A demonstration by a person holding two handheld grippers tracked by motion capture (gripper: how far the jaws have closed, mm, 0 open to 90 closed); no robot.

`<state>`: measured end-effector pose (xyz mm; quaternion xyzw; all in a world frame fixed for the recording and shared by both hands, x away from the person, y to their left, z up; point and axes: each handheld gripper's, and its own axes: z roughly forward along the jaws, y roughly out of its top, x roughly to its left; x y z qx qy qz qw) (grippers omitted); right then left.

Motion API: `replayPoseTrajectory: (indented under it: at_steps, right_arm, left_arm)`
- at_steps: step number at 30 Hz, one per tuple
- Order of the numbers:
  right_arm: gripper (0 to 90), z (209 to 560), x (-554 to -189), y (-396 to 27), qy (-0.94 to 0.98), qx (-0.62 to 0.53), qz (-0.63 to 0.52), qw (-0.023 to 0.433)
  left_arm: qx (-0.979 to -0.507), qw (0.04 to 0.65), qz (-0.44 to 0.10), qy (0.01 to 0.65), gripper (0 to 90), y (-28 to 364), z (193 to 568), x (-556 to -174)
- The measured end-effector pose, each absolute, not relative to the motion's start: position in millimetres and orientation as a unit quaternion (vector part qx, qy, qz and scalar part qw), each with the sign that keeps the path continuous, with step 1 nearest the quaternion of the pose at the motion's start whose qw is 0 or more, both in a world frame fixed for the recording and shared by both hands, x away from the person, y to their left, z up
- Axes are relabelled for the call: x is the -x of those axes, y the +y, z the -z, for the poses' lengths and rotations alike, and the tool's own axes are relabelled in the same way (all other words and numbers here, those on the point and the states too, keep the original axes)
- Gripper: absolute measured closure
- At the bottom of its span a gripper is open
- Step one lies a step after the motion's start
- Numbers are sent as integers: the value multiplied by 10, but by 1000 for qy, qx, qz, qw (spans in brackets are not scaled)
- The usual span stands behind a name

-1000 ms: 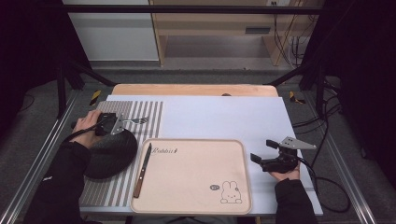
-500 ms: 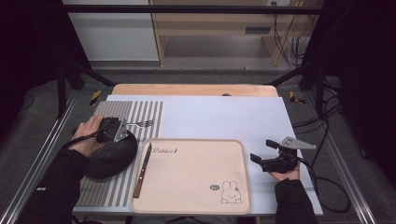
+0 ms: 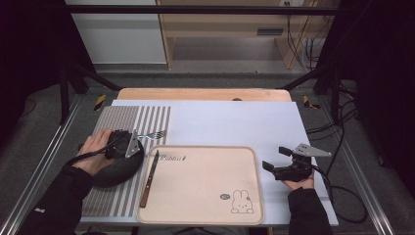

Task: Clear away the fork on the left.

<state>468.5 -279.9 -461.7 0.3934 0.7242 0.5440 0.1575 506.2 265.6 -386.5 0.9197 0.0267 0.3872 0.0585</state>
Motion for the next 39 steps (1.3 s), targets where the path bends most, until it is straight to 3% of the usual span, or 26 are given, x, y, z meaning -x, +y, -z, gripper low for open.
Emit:
replayPoseTrajectory:
  at_steps: [20, 22, 39]
  right_arm:
    - [2, 4616, -4683, -2793, 726, -392, -543, 157]
    - [2, 4615, -4681, -2792, 726, -392, -543, 157]
    - [2, 4609, -4677, -2796, 726, -391, -543, 158]
  left_arm:
    - [-928, 76, -354, 92, 772, 2193, 3871, -4646]
    - [-930, 97, -342, 90, 772, 2140, 3865, -4610]
    - [-939, 94, -318, 95, 772, 1626, 3931, -4337]
